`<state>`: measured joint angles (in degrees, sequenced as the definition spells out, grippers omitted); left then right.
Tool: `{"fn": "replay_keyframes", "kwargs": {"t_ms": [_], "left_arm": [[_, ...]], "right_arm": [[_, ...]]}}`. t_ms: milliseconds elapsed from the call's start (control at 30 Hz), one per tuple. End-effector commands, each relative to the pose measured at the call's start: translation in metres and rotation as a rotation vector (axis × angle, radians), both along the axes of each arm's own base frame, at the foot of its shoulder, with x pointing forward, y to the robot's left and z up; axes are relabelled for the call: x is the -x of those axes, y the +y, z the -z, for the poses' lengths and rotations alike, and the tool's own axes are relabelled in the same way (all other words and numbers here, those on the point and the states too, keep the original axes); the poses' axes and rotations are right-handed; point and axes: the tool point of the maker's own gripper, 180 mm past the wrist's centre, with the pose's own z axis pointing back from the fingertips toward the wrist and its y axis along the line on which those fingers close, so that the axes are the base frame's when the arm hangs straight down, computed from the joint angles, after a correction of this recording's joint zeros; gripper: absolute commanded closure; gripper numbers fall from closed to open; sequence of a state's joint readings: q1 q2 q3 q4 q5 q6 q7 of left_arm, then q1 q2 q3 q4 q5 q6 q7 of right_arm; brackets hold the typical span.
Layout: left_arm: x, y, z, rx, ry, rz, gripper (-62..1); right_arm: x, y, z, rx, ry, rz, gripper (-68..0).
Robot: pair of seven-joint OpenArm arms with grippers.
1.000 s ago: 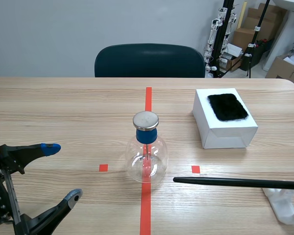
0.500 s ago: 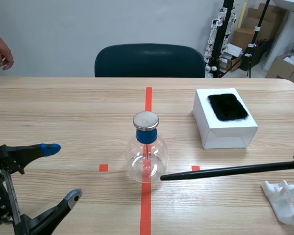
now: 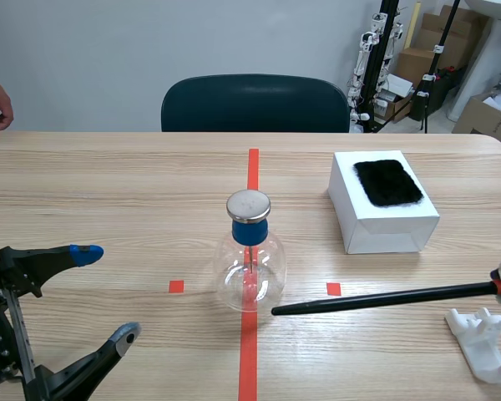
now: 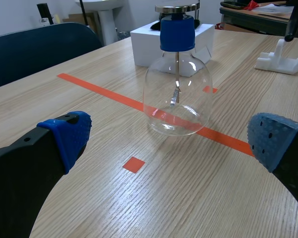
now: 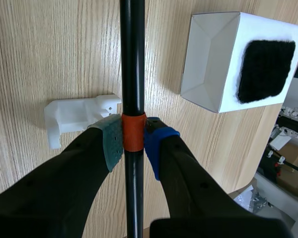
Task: Do the electroscope experiment. put the rod down on the box
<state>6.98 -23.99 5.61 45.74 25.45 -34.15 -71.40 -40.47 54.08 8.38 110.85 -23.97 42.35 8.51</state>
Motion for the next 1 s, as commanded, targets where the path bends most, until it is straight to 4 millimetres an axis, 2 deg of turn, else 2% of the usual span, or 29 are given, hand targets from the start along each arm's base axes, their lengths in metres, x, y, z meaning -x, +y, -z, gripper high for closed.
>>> {"fn": "replay_keyframes", "kwargs": {"t_ms": [0, 167, 400, 967], "left_arm": [[-0.004, 0.003, -0.008, 0.013, -0.028, -0.007, -62.3], [-0.004, 0.003, -0.008, 0.013, -0.028, -0.007, -62.3], [-0.004, 0.003, -0.008, 0.013, -0.028, -0.007, -62.3], [-0.004, 0.003, -0.008, 0.015, -0.029, -0.008, -62.3]], "right_arm": [[-0.011, -0.007, -0.004, 0.008, -0.030, 0.021, -0.4], [-0.018, -0.022, 0.001, 0.048, -0.052, 0.051, -0.4], [-0.020, -0.032, 0.013, 0.074, -0.064, 0.079, -0.4], [-0.010, -0.019, 0.049, 0.063, 0.026, 0.049, -0.4]]}}
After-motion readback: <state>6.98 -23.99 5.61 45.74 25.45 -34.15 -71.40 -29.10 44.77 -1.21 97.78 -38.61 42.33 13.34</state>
